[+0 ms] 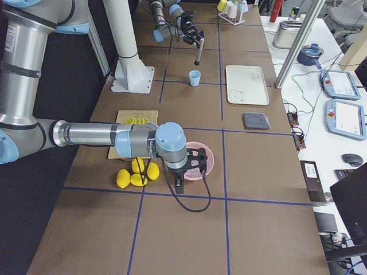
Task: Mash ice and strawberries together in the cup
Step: 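Press the pestle down on the ice and strawberry in the cup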
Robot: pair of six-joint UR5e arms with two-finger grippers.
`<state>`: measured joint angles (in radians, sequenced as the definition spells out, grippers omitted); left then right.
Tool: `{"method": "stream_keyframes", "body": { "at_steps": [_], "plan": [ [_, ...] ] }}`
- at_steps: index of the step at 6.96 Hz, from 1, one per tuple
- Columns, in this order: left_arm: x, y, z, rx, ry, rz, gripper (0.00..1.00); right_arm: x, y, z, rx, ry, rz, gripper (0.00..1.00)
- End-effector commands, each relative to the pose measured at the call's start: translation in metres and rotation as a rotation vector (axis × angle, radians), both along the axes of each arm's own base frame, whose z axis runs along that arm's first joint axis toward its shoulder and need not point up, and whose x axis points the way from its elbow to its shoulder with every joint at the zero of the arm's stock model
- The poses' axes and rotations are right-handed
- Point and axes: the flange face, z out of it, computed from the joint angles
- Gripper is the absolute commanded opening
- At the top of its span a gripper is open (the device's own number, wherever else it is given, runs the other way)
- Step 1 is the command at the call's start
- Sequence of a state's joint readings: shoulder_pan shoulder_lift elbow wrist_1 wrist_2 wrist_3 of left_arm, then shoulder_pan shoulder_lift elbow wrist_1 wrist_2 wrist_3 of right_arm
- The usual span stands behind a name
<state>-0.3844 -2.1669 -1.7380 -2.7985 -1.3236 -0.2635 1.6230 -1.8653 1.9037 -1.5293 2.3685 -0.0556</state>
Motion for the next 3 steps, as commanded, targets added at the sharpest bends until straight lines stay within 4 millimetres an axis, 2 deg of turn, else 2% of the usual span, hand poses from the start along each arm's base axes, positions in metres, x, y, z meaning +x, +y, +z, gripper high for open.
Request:
{"method": "stream_keyframes", "body": {
  "at_steps": [1,2,3],
  "plan": [
    [-0.023,0.008,-0.015,-0.108,-0.271,-0.004,0.00,0.000,0.000,0.000,0.000,0.000,0.000,1.00],
    [-0.022,0.009,-0.012,-0.152,-0.409,-0.005,0.00,0.000,0.000,0.000,0.000,-0.002,0.000,1.00],
    [-0.019,0.005,0.003,-0.181,-0.479,-0.007,0.00,0.000,0.000,0.000,0.000,0.000,0.000,1.00]
  ]
}}
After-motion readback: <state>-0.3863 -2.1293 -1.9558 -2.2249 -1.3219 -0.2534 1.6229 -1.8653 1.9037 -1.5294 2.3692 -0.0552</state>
